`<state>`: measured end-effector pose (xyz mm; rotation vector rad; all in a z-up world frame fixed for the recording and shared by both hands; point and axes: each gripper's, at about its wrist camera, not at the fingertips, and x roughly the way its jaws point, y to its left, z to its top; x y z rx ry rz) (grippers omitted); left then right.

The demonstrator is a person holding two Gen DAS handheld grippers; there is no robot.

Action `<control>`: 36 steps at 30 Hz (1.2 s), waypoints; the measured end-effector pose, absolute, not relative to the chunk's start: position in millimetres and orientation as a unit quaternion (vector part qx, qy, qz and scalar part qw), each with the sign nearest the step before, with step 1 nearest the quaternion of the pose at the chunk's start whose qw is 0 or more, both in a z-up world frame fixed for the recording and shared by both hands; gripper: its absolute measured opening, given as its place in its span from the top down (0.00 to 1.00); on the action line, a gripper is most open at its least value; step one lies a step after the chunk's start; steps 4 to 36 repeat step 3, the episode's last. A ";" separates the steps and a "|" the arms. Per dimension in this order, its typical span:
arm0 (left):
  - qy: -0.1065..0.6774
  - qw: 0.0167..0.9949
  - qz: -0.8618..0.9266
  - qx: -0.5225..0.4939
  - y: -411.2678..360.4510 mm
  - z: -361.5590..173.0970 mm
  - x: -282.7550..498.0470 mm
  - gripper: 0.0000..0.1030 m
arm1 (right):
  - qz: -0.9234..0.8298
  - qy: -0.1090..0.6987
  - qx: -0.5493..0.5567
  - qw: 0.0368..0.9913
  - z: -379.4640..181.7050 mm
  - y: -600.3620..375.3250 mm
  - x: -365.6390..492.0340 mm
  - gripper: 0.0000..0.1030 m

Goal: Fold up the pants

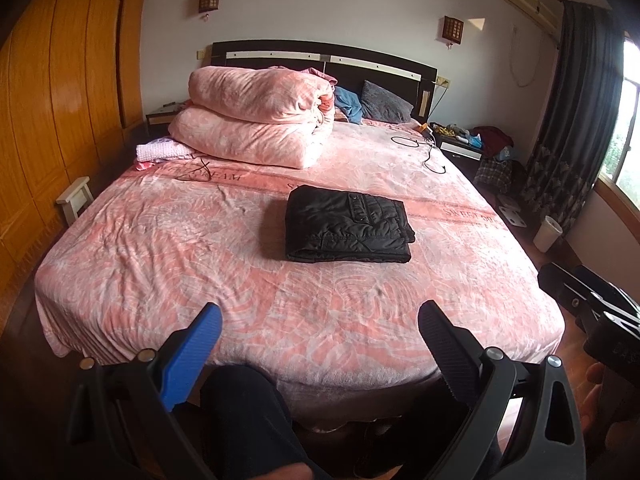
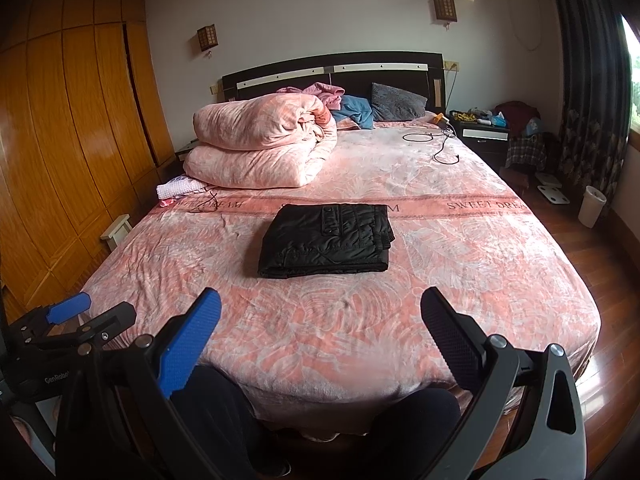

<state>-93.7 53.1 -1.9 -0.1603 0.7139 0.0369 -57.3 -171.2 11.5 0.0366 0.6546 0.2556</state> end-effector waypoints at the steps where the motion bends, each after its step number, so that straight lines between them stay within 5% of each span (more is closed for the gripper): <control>1: 0.350 0.933 0.023 -0.076 54.1 -2.1 -93.4 0.04 | 0.126 0.321 0.019 0.939 11.0 -171.3 -57.7 0.03; 36: 0.345 0.936 0.044 -0.058 53.5 -1.9 -94.0 0.04 | 0.126 0.321 0.019 0.938 11.0 -171.6 -57.1 0.03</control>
